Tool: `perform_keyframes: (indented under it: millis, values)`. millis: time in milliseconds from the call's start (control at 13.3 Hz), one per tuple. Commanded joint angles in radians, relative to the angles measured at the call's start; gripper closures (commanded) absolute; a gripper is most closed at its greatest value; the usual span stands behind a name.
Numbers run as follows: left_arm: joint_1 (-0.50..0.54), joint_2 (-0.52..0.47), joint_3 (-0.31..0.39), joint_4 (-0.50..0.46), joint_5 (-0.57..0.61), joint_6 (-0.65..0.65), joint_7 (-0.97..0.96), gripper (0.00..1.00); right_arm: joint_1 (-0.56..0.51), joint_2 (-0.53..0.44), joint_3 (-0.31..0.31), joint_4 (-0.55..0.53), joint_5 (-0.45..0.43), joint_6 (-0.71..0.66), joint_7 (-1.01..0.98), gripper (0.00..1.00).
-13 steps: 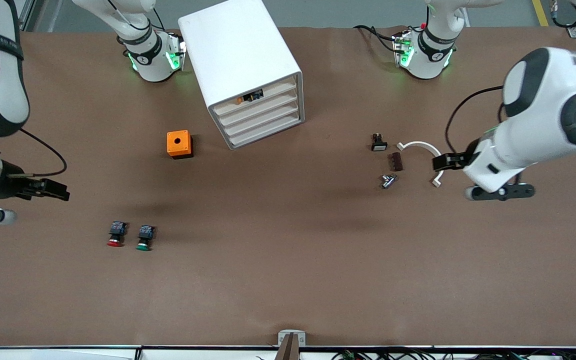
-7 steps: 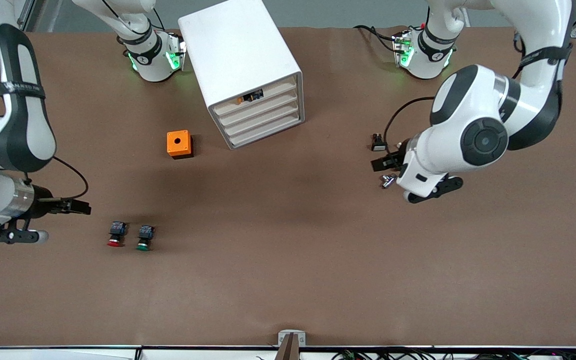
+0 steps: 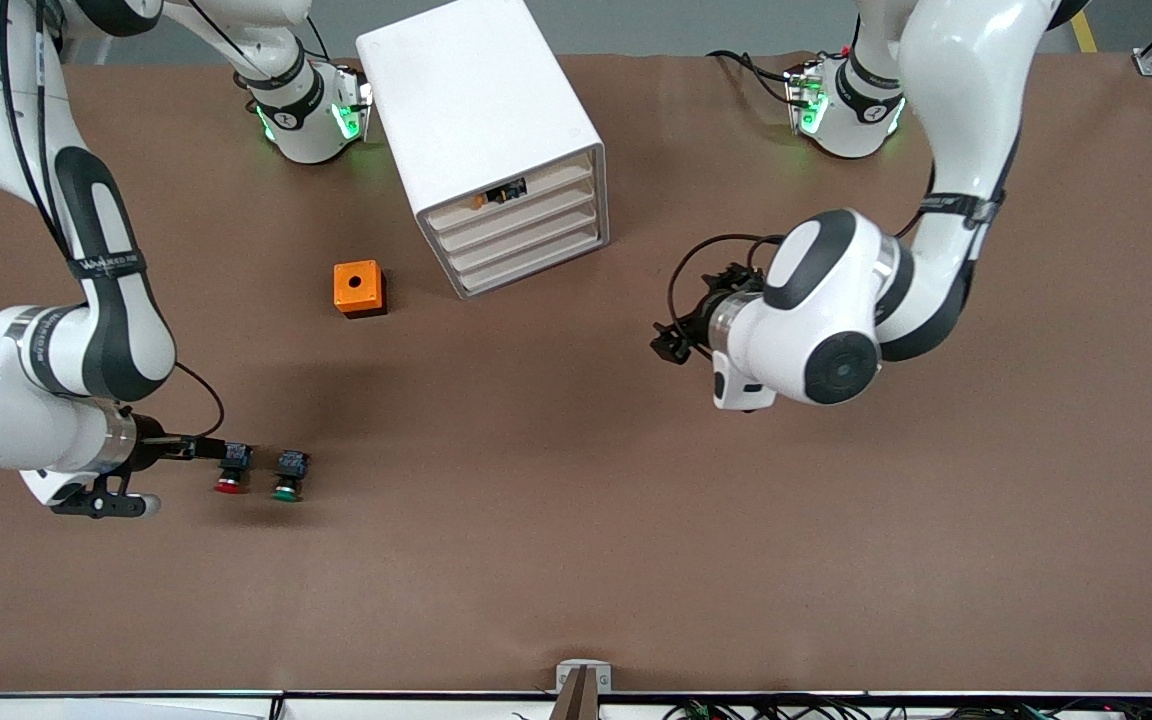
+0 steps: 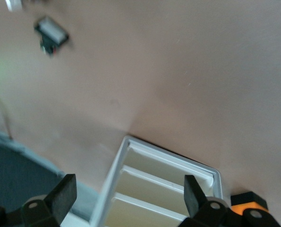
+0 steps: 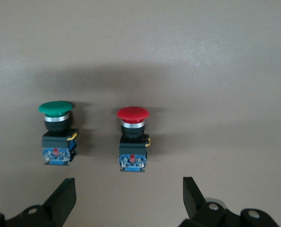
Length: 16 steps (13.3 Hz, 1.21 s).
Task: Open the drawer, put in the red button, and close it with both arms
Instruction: 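Grasp the red button with the right gripper while the left gripper hooks the drawer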
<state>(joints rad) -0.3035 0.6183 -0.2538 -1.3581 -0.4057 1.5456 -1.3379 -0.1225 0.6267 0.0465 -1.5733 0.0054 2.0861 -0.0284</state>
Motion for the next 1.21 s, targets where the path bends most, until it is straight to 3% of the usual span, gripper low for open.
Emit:
perform_keyframes:
  millis: [0, 452, 603, 678, 1130]
  values:
    - [-0.035, 0.079, 0.004, 0.054, -0.080, -0.027, -0.136, 0.00, -0.009, 0.042, 0.007, 0.018, 0.015, 0.031, 0.024, 0.00]
    - [-0.085, 0.144, 0.005, 0.039, -0.231, -0.030, -0.285, 0.00, -0.012, 0.111, 0.007, 0.013, 0.016, 0.065, 0.146, 0.00]
    - [-0.086, 0.196, 0.005, 0.037, -0.287, -0.030, -0.435, 0.00, -0.011, 0.119, 0.007, 0.012, 0.016, 0.062, 0.181, 0.06]
    - [-0.088, 0.207, 0.005, 0.037, -0.300, -0.033, -0.482, 0.00, -0.008, 0.119, 0.007, 0.012, 0.016, 0.060, 0.194, 0.13]
    - [-0.117, 0.265, 0.002, 0.039, -0.346, -0.054, -0.737, 0.01, -0.008, 0.119, 0.006, 0.012, 0.015, 0.055, 0.189, 0.74]
